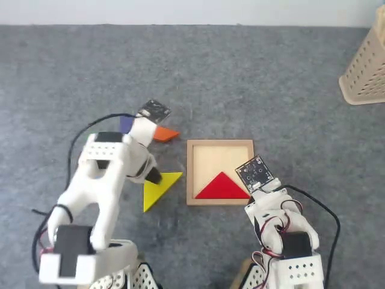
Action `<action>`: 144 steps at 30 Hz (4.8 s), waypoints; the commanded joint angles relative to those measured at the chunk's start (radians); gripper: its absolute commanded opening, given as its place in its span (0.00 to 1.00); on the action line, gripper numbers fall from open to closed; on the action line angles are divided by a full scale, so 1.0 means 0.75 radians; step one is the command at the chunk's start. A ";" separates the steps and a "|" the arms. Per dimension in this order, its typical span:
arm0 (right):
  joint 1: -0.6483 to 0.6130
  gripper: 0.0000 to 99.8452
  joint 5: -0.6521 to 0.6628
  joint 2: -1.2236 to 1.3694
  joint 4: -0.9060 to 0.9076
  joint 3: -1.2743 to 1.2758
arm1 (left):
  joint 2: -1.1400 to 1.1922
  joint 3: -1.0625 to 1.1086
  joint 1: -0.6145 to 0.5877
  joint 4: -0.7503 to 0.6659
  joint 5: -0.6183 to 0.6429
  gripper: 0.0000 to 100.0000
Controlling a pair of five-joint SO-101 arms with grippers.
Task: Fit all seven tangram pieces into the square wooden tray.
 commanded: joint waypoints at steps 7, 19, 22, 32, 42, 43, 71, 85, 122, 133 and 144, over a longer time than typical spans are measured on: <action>-0.003 0.01 0.014 -0.030 0.009 0.020 | 0.035 -0.060 0.057 0.100 -0.153 0.30; -0.003 0.01 0.014 -0.030 0.009 0.020 | 0.135 0.024 0.129 -0.074 -0.147 0.30; -0.003 0.01 0.014 -0.030 0.009 0.020 | 0.213 -0.026 0.129 -0.047 -0.127 0.29; -0.003 0.01 0.014 -0.030 0.009 0.020 | 0.225 -0.036 0.141 -0.031 -0.117 0.22; -0.003 0.01 0.014 -0.030 0.009 0.020 | 0.029 -0.030 0.147 0.008 -0.012 0.17; -0.003 0.01 0.014 -0.030 0.009 0.020 | -0.018 -0.015 0.166 0.029 -0.012 0.17; -0.003 0.01 0.014 -0.030 0.009 0.020 | -0.270 0.017 0.722 0.395 0.194 0.17; -0.003 0.01 0.014 -0.030 0.009 0.020 | -0.254 0.024 0.775 0.305 0.205 0.17; -0.003 0.01 0.014 -0.030 0.009 0.020 | -0.252 0.392 0.309 0.043 -0.192 0.17; -0.003 0.01 0.014 -0.030 0.009 0.020 | -0.270 0.066 -0.059 0.164 -0.372 0.17; -0.003 0.01 0.014 -0.030 0.009 0.020 | -0.272 -0.183 -0.317 0.344 -0.233 0.16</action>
